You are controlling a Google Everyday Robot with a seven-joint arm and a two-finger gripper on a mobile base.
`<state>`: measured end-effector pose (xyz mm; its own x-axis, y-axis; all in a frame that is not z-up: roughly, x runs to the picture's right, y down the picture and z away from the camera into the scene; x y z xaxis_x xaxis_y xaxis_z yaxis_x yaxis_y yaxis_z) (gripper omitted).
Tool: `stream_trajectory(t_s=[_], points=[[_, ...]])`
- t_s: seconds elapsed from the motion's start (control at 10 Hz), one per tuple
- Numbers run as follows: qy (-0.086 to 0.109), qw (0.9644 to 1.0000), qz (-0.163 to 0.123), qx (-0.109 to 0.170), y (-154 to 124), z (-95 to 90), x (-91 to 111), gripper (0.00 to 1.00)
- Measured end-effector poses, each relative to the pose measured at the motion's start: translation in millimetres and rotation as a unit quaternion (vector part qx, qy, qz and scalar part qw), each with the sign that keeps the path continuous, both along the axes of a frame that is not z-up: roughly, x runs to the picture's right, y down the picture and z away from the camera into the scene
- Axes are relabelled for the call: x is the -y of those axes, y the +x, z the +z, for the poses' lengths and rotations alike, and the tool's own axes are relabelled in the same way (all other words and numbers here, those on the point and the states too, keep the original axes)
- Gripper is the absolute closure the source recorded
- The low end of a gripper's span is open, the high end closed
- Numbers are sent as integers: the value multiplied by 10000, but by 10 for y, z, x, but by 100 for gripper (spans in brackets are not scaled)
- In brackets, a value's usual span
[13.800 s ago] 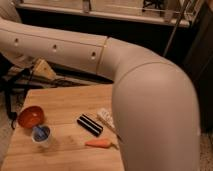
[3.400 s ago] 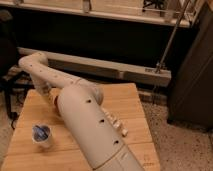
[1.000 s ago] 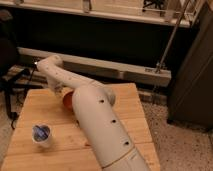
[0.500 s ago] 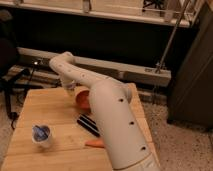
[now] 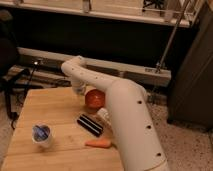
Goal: Push the ceramic bowl across the table
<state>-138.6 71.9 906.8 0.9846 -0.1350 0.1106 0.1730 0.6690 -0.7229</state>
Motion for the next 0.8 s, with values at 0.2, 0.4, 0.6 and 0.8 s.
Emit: stream_trajectory(t_s=[0.2,0.4,0.6,0.8], points=[[44,9999,86,-86,163,2,3,55],[145,9997,102,-139,287,-9,53,55],[194,9995,126,-200,382,-28,89,55],[241,9991,172,-296,507,-24,153,55]])
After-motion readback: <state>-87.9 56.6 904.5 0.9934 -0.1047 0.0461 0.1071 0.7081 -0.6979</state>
